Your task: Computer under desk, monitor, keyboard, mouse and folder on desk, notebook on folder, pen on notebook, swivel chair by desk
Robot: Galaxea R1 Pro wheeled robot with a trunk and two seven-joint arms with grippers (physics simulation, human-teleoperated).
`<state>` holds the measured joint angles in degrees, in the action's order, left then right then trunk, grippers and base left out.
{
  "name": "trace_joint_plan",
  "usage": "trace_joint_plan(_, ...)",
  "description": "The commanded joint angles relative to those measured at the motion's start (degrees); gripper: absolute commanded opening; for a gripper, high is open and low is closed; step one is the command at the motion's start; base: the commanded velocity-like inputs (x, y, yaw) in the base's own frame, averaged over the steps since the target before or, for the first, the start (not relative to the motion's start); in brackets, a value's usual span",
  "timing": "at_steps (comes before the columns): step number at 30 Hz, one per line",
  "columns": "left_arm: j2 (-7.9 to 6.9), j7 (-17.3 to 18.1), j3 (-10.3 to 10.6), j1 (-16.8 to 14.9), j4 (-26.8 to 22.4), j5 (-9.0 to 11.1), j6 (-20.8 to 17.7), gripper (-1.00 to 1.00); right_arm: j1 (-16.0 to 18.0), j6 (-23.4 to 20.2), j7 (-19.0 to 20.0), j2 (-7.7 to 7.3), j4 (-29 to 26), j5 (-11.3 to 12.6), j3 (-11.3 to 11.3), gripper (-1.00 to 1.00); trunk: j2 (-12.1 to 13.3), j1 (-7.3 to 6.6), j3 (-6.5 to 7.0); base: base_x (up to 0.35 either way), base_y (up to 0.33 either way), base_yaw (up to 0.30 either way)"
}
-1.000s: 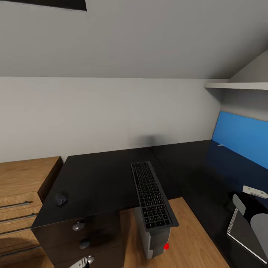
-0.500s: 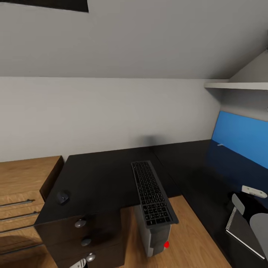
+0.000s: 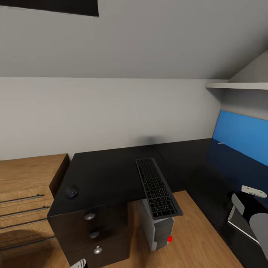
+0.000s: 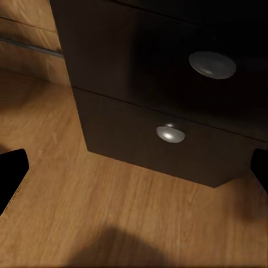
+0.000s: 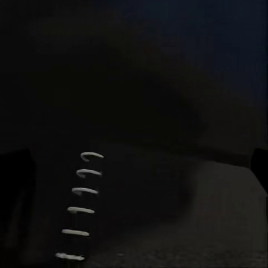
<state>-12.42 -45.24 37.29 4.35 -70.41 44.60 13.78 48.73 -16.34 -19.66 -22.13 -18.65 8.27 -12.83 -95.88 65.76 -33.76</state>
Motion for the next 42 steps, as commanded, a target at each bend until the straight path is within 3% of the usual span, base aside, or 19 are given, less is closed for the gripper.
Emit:
trace_joint_plan(1,-0.06,-0.1,0.1,0.0,-0.1,0.5,0.4,1.00,0.0,-0.6,-0.1,0.04,0.1,1.2,0.0,1.00,0.0,-0.01,-0.06,-0.088,0.112,0.000)
trace_joint_plan(24,0.02,-0.1,0.1,0.0,-0.1,0.5,0.4,1.00,0.0,-0.6,0.0,0.07,0.1,1.2,0.0,1.00,0.0,-0.01,-0.06,-0.008,0.172,0.000)
trace_joint_plan(42,0.03,-0.1,0.1,0.0,0.0,0.5,0.3,1.00,0.0,-0.5,-0.1,0.07,-0.1,1.2,0.0,1.00,0.0,-0.01,-0.06,0.000,0.022,0.000)
